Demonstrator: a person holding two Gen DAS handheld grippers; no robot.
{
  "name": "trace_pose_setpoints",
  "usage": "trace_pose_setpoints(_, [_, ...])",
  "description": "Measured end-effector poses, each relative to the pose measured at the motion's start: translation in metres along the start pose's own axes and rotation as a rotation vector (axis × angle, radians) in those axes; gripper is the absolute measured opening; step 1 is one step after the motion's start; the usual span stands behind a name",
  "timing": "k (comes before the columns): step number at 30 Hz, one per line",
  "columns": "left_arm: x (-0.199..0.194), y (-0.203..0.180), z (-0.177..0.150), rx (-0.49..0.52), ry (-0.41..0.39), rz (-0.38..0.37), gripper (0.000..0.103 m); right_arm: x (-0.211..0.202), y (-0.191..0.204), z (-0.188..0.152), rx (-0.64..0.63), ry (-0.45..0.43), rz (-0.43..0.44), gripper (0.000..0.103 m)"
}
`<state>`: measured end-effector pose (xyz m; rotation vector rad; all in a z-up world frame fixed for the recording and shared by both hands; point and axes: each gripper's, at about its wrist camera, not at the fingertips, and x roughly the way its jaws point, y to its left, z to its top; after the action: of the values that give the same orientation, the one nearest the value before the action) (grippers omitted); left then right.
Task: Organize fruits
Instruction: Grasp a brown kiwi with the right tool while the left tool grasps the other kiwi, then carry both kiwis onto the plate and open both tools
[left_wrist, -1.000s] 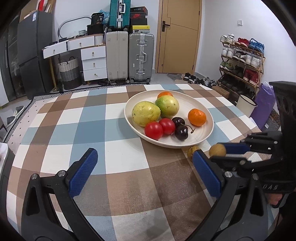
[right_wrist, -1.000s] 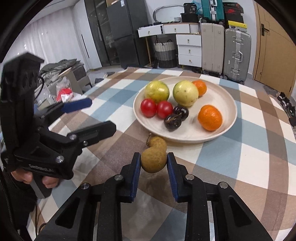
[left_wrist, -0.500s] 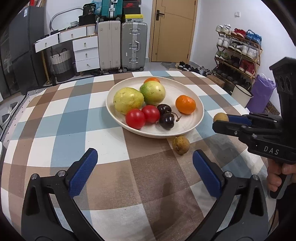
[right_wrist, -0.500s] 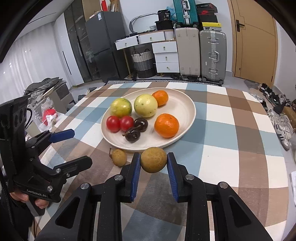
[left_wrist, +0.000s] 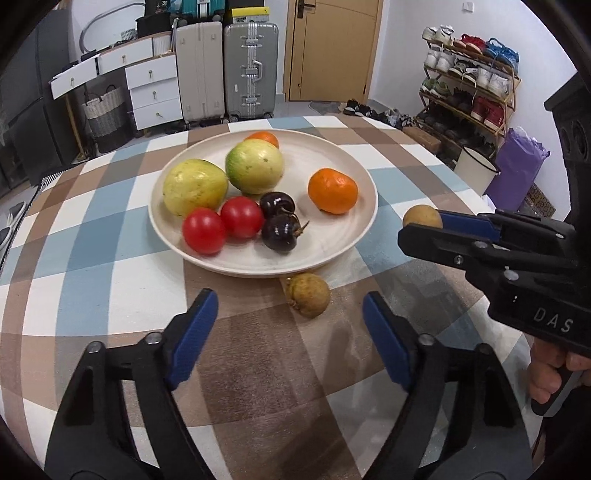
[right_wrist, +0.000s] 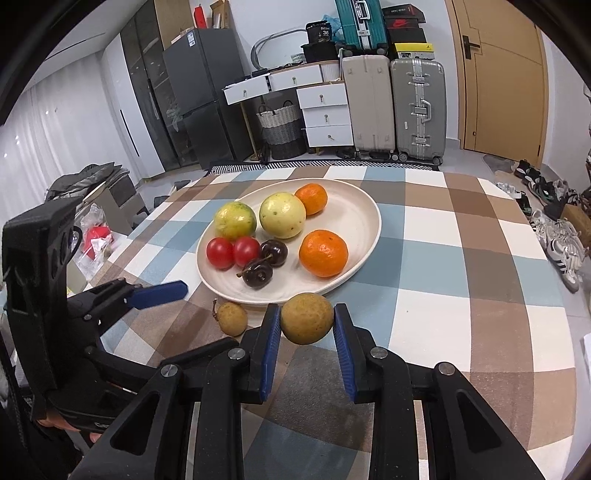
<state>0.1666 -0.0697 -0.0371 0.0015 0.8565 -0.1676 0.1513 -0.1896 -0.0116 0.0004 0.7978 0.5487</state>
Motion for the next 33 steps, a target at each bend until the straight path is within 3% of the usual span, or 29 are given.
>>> trace_pose_setpoints(5, [0.011,-0.007,0.005,0.009,0.025,-0.025,0.056,0.001,-0.003,-0.001,0.009,-0.001,-0.004,0.029])
trace_pose_setpoints(10, [0.012,-0.008,0.005,0.014,0.022,-0.053,0.025,0.003,-0.005,-0.001,0.01,0.002,-0.009,0.029])
trace_pose_setpoints(25, [-0.011,0.002,0.0,0.006,-0.06,-0.066,0.023,0.005,-0.002,-0.002,-0.006,-0.009,-0.005,0.029])
trace_pose_setpoints(33, [-0.029,0.009,0.004,0.001,-0.112,-0.045,0.023,-0.007,-0.002,-0.001,-0.004,-0.072,0.006,0.029])
